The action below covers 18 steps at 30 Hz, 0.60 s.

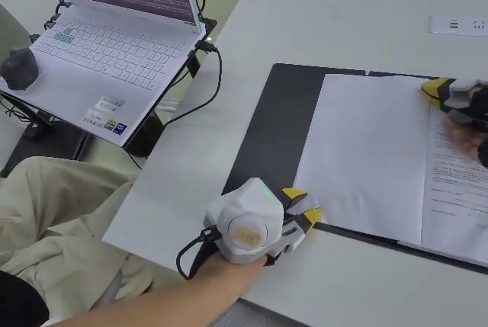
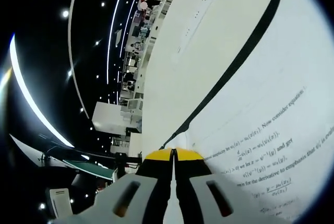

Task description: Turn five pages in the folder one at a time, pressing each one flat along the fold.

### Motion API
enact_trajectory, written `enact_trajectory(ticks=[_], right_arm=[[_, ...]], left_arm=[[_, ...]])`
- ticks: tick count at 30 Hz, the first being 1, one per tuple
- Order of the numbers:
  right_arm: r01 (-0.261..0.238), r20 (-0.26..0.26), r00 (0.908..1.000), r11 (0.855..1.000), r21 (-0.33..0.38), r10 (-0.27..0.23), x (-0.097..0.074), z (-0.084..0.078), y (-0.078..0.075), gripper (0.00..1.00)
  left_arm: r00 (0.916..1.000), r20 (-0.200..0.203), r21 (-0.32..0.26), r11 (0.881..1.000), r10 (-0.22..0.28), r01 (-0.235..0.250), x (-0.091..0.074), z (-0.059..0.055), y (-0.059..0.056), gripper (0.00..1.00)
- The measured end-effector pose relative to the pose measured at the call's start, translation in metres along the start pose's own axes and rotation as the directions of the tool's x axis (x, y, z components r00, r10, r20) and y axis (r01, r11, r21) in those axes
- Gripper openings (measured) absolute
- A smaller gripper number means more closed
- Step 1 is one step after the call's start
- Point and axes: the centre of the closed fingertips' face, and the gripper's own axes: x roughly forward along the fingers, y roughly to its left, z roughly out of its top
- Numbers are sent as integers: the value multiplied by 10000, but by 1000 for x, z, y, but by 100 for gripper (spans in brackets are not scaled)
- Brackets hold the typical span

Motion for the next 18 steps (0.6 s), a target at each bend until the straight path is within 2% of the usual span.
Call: enact_trajectory(ticks=[9, 18], right_arm=[[5, 527, 9986, 9995, 329, -22, 11, 14, 2, 0], [-36, 319, 9995, 9997, 238, 29, 11, 14, 0, 0]], left_arm=[[10000, 33, 2, 10000, -31, 31, 0, -1, 1, 16], [10000, 1, 10, 10000, -64, 64, 0, 0, 0, 16]])
